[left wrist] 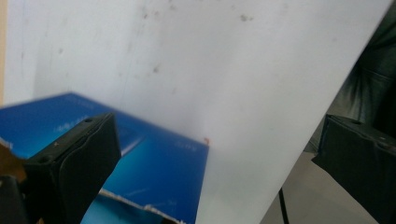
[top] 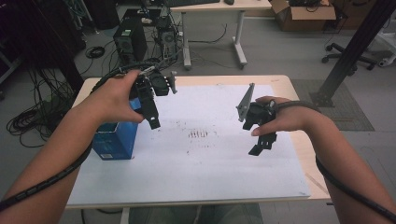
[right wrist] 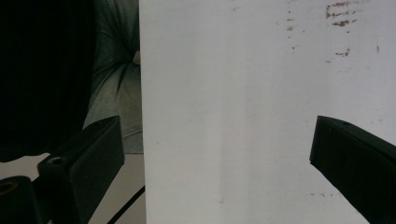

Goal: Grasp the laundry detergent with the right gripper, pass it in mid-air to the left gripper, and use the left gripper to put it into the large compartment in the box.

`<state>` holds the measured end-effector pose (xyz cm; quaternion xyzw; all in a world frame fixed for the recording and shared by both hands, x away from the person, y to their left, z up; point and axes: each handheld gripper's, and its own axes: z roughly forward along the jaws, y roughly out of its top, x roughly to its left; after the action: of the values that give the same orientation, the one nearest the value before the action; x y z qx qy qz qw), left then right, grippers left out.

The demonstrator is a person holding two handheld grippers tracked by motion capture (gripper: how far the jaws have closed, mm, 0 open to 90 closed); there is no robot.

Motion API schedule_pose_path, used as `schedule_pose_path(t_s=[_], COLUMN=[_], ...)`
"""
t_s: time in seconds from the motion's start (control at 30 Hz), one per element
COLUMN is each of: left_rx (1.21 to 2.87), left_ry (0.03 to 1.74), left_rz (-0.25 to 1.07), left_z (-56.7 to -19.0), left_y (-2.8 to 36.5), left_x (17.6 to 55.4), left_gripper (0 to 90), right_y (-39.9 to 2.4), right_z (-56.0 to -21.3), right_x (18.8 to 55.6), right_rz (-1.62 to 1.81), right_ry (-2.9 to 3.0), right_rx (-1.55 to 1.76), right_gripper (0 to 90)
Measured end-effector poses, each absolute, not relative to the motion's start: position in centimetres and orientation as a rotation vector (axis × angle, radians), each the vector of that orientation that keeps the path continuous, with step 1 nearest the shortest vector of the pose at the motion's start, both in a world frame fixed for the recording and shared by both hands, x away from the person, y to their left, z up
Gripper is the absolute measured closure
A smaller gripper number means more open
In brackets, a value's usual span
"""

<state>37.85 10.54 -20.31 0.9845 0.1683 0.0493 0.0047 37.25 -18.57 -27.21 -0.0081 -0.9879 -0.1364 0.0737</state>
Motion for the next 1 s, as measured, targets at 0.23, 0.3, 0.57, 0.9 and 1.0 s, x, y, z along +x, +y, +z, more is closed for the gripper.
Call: schedule_pose_path(t_s=[0.23, 0.3, 0.57, 0.9, 1.0], left_rx=[3.092, 3.102, 3.107, 3.101, 3.104], left_ry=[0.314, 0.272, 0.21, 0.209, 0.214], left_rz=[0.077, 0.062, 0.003, -0.01, -0.017], left_z=[-20.7, -20.9, -21.3, -21.2, -21.4], left_y=[9.7, 9.4, 8.8, 8.9, 8.9], left_x=[37.3, 37.3, 37.6, 38.0, 38.0], left_gripper=[0.2, 0.1, 0.2, 0.2, 0.1], right_y=[-18.1, -18.0, -17.9, -17.9, -17.9], right_z=[-27.2, -27.3, -27.1, -26.9, -26.9], right_x=[37.4, 37.6, 38.4, 38.9, 38.9], right_rz=[-0.377, -0.366, -0.34, -0.329, -0.324], right_ry=[-2.958, -2.961, -2.964, -2.961, -2.96], right_rx=[-0.026, -0.024, -0.02, -0.013, -0.013], right_gripper=[3.5, 3.4, 3.4, 3.4, 3.4])
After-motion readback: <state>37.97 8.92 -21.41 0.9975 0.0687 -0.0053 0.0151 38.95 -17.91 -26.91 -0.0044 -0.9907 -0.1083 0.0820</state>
